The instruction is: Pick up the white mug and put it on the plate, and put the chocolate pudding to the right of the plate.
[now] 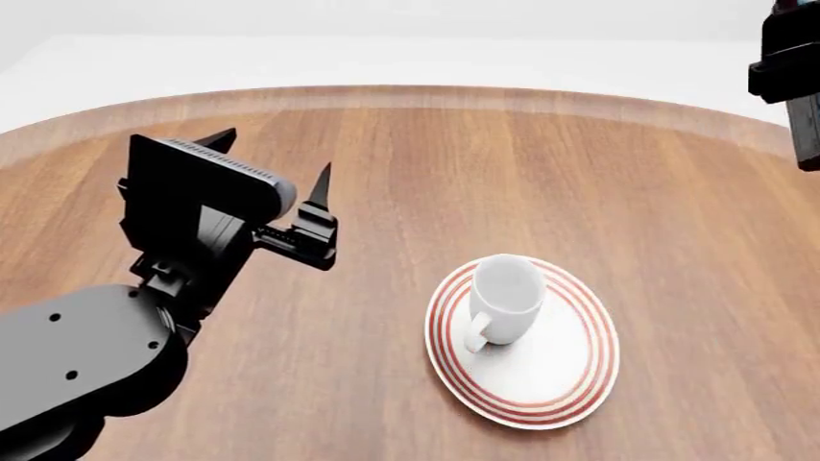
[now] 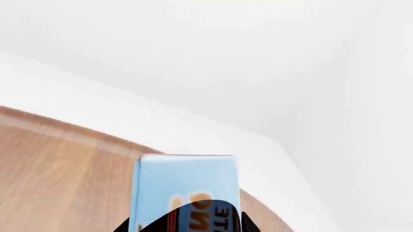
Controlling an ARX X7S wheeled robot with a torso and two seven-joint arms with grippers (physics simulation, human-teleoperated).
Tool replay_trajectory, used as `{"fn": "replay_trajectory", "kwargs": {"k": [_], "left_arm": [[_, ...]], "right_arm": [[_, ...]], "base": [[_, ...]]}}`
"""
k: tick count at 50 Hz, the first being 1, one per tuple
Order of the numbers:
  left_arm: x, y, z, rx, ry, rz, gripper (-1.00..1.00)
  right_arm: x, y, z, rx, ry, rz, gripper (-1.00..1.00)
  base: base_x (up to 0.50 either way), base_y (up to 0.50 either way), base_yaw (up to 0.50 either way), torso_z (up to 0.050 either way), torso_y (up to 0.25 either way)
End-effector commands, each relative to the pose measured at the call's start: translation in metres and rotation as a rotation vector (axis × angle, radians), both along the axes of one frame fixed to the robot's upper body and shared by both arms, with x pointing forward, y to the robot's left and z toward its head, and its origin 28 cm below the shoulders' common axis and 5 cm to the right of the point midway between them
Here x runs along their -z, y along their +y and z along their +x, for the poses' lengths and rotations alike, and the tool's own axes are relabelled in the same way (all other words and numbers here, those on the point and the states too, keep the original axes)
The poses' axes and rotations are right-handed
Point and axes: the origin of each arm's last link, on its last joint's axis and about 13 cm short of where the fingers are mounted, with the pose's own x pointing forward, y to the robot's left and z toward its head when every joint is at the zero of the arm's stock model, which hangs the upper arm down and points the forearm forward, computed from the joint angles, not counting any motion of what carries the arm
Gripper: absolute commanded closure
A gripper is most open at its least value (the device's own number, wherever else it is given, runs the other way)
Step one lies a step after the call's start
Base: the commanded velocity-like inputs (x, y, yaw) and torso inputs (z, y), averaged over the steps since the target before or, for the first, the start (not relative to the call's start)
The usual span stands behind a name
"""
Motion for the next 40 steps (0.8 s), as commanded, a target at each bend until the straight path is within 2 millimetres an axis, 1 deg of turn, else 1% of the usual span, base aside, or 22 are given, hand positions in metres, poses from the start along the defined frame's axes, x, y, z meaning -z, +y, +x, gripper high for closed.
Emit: {"fn": "replay_trajectory", "kwargs": {"k": [1,5,7,11,12,16,17,19,20,23,24,25,26,27,28,32,40], "left_arm": [[0.001,0.0,0.001,-0.001,0.003,0.003,-1.0],[0.001,-0.001,0.002,0.002,0.001,0.005,-1.0],[0.0,-0.001,0.001,0.002,0.001,0.007,-1.0],[0.001,-0.001,0.003,0.002,0.004,0.006,-1.0],[0.002,-0.002,0.003,0.004,0.004,0.007,-1.0],[0.002,-0.003,0.004,0.011,0.005,0.01,-1.0],[0.003,-0.003,0.004,0.01,0.006,0.01,-1.0],[0.003,-0.002,0.004,0.009,0.009,0.009,-1.0],[0.003,-0.003,0.004,0.008,0.009,0.01,-1.0],[0.003,-0.003,0.003,0.011,0.008,0.011,-1.0],[0.003,-0.003,0.003,0.011,0.009,0.012,-1.0],[0.003,-0.003,0.004,0.011,0.01,0.012,-1.0],[0.003,-0.003,0.004,0.011,0.01,0.012,-1.0],[0.003,-0.003,0.004,0.011,0.01,0.012,-1.0],[0.004,-0.003,0.004,0.013,0.012,0.012,-1.0],[0.005,-0.003,0.005,0.013,0.013,0.011,-1.0],[0.007,-0.002,0.005,0.01,0.017,0.009,-1.0]], "right_arm": [[-0.018,-0.012,0.024,-0.024,0.202,-0.005,1.0],[-0.024,-0.018,0.033,0.017,0.251,0.04,1.0],[-0.029,-0.022,0.035,0.029,0.235,0.078,1.0],[-0.042,-0.03,0.036,0.056,0.187,0.207,1.0],[-0.044,-0.032,0.037,0.057,0.173,0.27,1.0],[-0.044,-0.035,0.042,0.093,0.142,0.306,1.0],[-0.042,-0.035,0.043,0.089,0.149,0.308,1.0],[-0.032,-0.034,0.048,0.109,0.202,0.268,1.0],[-0.026,-0.033,0.051,0.117,0.239,0.232,1.0],[-0.016,-0.031,0.053,0.107,0.302,0.117,1.0],[-0.012,-0.031,0.055,0.098,0.331,0.181,1.0],[-0.01,-0.03,0.056,0.101,0.341,0.177,1.0],[-0.002,-0.028,0.057,0.085,0.399,0.177,1.0],[-0.002,-0.028,0.057,0.085,0.399,0.177,1.0],[0.005,-0.026,0.059,0.068,0.436,0.204,1.0],[0.016,-0.023,0.06,0.024,0.524,0.156,1.0],[0.027,-0.024,0.058,0.008,0.612,0.114,1.0]], "base": [[0.0,0.0,0.0,0.0,0.0],[0.0,0.0,0.0,0.0,0.0],[0.0,0.0,0.0,0.0,0.0],[0.0,0.0,0.0,0.0,0.0],[0.0,0.0,0.0,0.0,0.0],[0.0,0.0,0.0,0.0,0.0],[0.0,0.0,0.0,0.0,0.0],[0.0,0.0,0.0,0.0,0.0],[0.0,0.0,0.0,0.0,0.0],[0.0,0.0,0.0,0.0,0.0],[0.0,0.0,0.0,0.0,0.0],[0.0,0.0,0.0,0.0,0.0],[0.0,0.0,0.0,0.0,0.0],[0.0,0.0,0.0,0.0,0.0],[0.0,0.0,0.0,0.0,0.0],[0.0,0.0,0.0,0.0,0.0],[0.0,0.0,0.0,0.0,0.0]]}}
